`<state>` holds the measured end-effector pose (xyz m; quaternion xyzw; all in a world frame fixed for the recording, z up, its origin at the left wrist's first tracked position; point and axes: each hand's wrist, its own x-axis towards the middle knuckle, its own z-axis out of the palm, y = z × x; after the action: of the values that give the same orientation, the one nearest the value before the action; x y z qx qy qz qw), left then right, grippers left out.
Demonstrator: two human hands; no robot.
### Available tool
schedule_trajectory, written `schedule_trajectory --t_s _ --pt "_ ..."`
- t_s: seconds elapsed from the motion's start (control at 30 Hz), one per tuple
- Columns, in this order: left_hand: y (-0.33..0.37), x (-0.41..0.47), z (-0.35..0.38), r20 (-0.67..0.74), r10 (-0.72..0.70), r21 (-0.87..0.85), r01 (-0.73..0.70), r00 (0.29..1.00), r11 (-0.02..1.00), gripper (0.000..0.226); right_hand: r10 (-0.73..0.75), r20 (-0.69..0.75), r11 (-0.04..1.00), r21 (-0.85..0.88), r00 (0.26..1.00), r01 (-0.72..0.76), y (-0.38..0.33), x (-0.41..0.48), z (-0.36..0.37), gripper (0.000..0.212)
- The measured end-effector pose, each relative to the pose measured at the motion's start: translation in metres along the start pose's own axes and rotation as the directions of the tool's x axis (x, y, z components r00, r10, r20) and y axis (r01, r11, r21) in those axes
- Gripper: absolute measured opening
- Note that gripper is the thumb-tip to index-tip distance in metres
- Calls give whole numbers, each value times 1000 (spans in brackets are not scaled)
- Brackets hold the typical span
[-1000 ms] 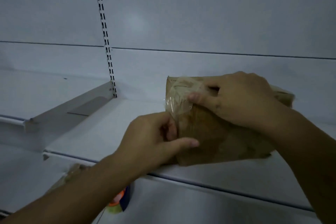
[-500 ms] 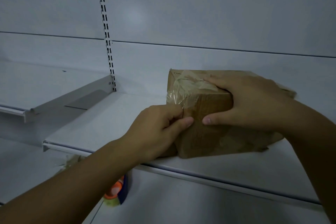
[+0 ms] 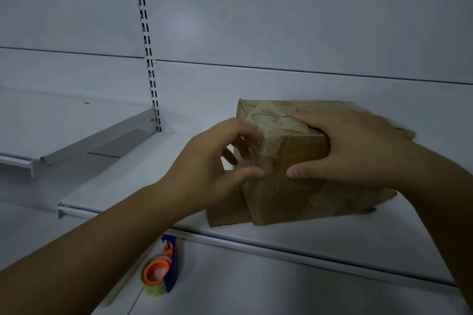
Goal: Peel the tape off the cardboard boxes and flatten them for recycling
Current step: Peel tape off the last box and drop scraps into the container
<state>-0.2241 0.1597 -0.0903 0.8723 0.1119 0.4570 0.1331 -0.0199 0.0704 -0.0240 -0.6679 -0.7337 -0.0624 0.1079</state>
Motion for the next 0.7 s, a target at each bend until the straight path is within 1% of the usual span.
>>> schedule_trajectory --t_s 0.07,0.17,0.2,0.23,0.3,0.37,0.43,0.53,0.57,0.63,0.7 --pt "-3 3 -2 -8 122 104 -120 993 987 31 13 10 1000 -6 1000 -13 0 1 -1 93" --pt "-3 14 -8 -6 269 160 -265 963 951 13 22 31 1000 -9 999 -21 -1 3 -2 92" --pt "-3 18 -9 -4 320 195 -314 947 929 12 25 36 1000 -10 999 -24 -1 4 -3 92" --pt "-3 22 -11 -4 355 229 -344 935 910 14 29 41 1000 -9 999 -29 -2 5 -4 92" --pt "-3 28 -12 -14 362 276 -344 932 897 19 41 41 999 -1 998 -41 -3 5 -5 93" --pt "-1 30 -13 -17 339 278 -321 941 905 21 46 26 999 -2 999 -46 -3 4 -4 90" --pt "3 33 -14 -14 305 234 -293 952 927 18 55 9 998 -16 998 -55 -2 4 -2 88" --pt "8 37 -16 -93 216 135 -202 972 970 8 103 17 995 -18 995 -103 -3 5 -1 94" --pt "8 38 -15 -129 166 81 -156 978 984 5 114 22 993 -10 993 -114 -3 5 0 97" --pt "10 38 -11 -169 21 -57 -31 985 998 6 132 26 991 12 991 -132 -3 5 0 101" --pt "12 41 -6 -198 -124 -186 87 972 979 9 148 24 988 35 989 -149 -3 5 0 108"
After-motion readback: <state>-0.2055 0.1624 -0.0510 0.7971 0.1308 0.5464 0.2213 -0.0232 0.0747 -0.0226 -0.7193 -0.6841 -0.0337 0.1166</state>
